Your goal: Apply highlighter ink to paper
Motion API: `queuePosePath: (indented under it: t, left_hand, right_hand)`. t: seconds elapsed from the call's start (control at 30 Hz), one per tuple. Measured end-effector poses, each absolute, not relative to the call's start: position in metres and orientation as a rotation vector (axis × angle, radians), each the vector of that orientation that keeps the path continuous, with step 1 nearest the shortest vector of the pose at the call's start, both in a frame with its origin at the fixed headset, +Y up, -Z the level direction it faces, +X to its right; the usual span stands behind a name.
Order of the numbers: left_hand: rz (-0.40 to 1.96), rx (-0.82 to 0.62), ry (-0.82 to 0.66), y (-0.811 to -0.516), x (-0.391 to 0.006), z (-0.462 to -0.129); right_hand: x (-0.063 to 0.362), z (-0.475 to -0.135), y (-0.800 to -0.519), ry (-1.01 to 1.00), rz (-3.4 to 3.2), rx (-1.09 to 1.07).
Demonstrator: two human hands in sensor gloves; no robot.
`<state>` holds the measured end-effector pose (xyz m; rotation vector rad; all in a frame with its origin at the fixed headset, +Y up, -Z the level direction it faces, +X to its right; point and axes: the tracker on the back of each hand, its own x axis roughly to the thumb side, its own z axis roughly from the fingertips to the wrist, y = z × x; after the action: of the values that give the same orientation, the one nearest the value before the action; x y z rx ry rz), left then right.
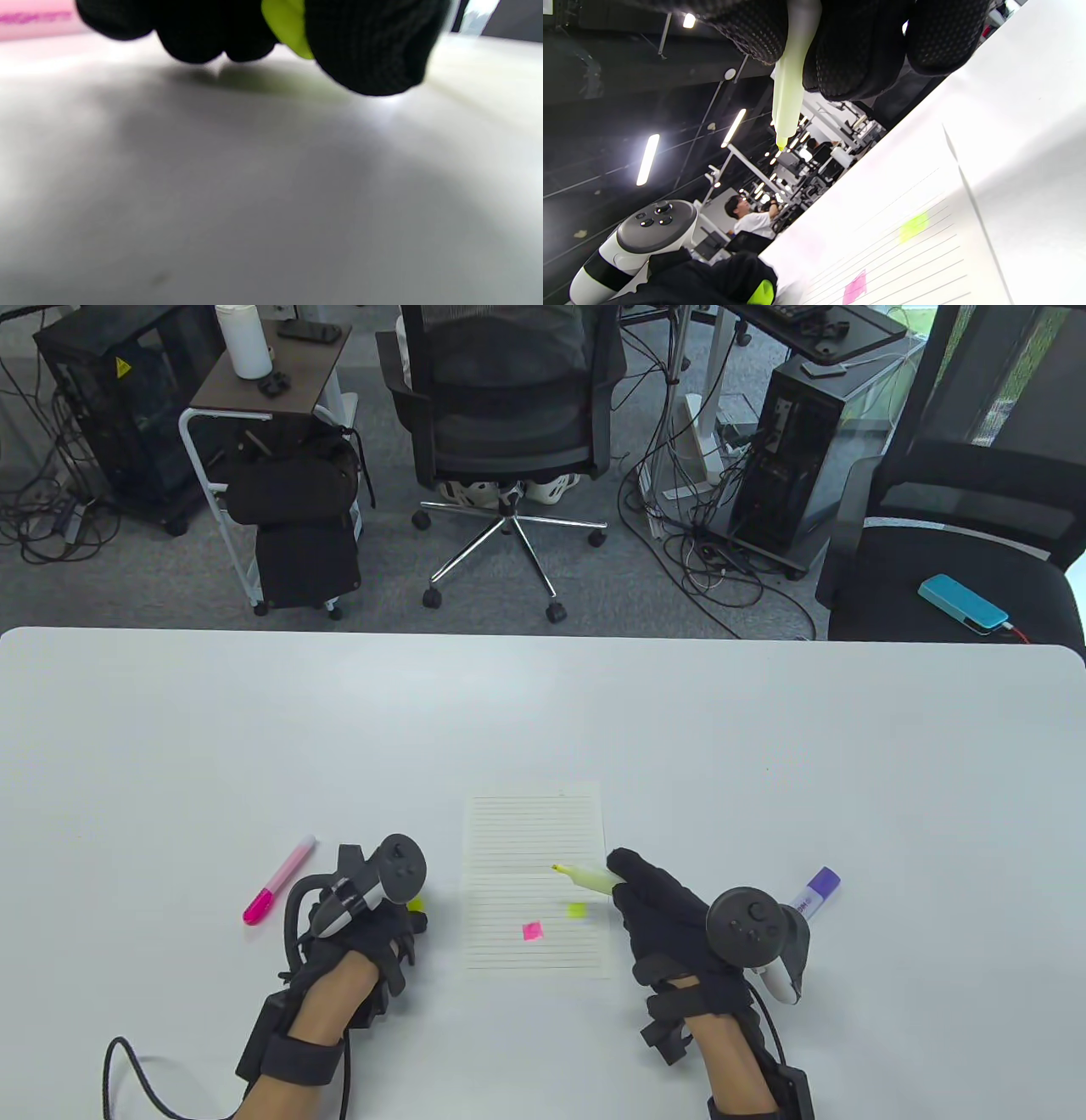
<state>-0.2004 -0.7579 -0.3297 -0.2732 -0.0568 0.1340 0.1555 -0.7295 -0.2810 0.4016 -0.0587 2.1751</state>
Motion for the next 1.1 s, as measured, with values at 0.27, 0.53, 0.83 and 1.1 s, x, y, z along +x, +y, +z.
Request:
queuePosePath:
  t: [0.27,0.53,0.83,1.1]
  left_hand:
    - [0.611,0.044,-0.401,-0.717,-0.175,-0.305]
    - [0.724,0.048,-0.571,-0.714,-0.156,-0.295]
    - [0.662,0.05,-0.625,-0.713,-0.146,-0.29]
    - [0.754,0.01,-0.628,-0.725,-0.13,-0.282]
  right_hand:
    - [0.151,-0.28,-0.724,-0.03,1.992,0.524]
    - [0.146,-0.277,-0.719,-0.033,1.953,0.622]
    - [0.137,-0.278,-0.722,0.058,1.984,0.671]
    - [0.112,-0.273,-0.729,0.122,1.985,0.722]
